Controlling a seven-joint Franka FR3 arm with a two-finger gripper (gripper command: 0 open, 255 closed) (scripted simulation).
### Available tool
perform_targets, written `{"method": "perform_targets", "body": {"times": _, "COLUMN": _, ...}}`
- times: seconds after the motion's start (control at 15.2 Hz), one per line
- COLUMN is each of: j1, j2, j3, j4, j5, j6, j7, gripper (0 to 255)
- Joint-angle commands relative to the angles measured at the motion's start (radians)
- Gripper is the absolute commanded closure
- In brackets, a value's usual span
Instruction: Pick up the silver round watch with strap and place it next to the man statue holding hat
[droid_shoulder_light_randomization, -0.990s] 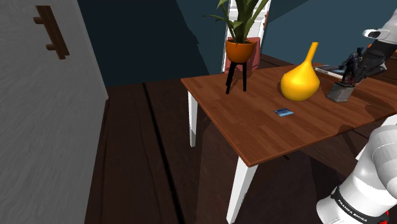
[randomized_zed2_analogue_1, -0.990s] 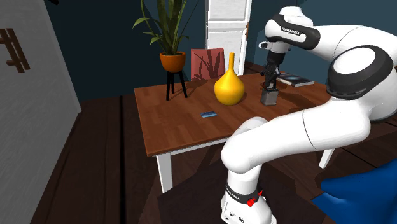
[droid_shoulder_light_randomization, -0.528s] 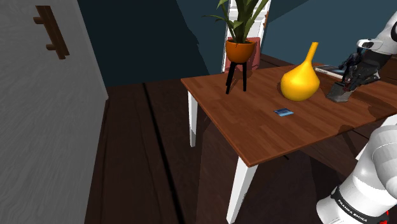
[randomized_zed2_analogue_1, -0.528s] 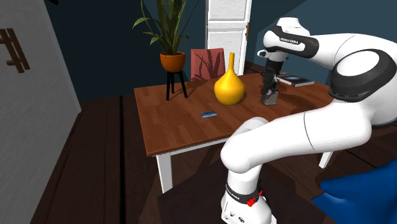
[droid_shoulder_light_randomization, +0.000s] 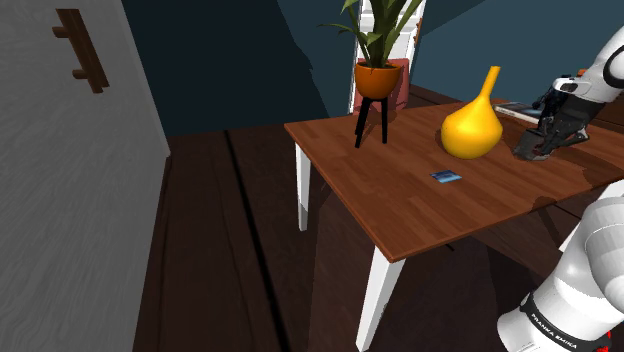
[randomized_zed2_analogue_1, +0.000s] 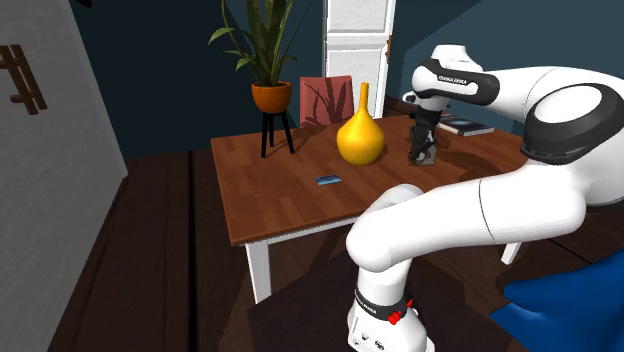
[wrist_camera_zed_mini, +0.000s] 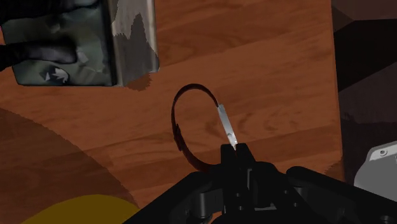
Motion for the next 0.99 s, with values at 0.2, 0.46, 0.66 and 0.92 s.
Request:
{"method": "perform_targets", "body": {"times": 0.2, "j1": 0.000, "j2": -0.005, "j3": -0.045, "j4": -0.044, "j5": -0.035, "j6": 0.051, "j7": 0.008, "gripper": 255}}
{"method": "perform_targets", "body": {"times": 0.46, "j1": 0.000, "j2": -0.009, "j3": -0.082, "j4": -0.077, "j5": -0.064, "j6": 0.091, "j7": 0.013, "gripper": 255}}
{"method": "perform_targets", "body": {"times": 0.66, "j1": 0.000, "j2": -0.009, "j3": -0.082, "j4": -0.077, "j5": -0.064, "j6": 0.091, "j7": 0.013, "gripper": 255}}
{"method": "perform_targets", "body": {"times": 0.92, "j1": 0.000, "j2": -0.009, "j3": -0.082, "j4": -0.077, "j5": -0.064, "j6": 0.091, "j7": 0.013, "gripper": 255}}
